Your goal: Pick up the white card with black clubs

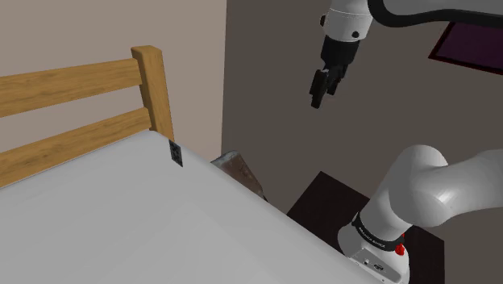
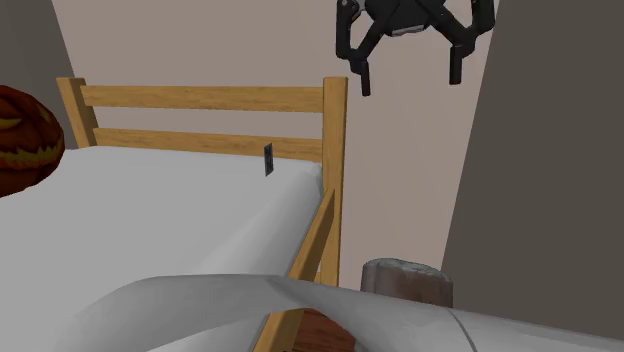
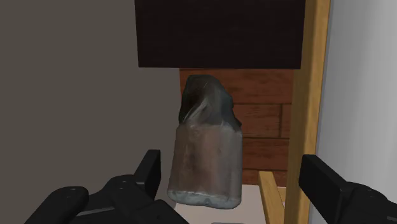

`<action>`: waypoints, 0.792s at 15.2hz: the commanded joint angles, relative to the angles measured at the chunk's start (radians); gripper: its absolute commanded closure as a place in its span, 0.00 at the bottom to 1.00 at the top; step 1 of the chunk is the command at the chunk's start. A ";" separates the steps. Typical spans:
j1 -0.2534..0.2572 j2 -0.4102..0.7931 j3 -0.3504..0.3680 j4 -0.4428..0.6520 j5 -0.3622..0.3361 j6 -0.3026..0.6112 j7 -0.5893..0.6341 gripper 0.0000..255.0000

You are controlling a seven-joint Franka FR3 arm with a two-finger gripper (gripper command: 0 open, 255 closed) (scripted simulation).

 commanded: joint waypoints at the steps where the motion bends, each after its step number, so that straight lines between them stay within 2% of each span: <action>1: 0.000 0.000 0.000 0.000 0.000 0.000 0.000 0.00; 7: -0.033 0.010 0.234 -0.028 0.081 0.083 0.361 0.00; 12: -0.099 0.104 0.443 0.022 0.110 0.151 0.668 0.00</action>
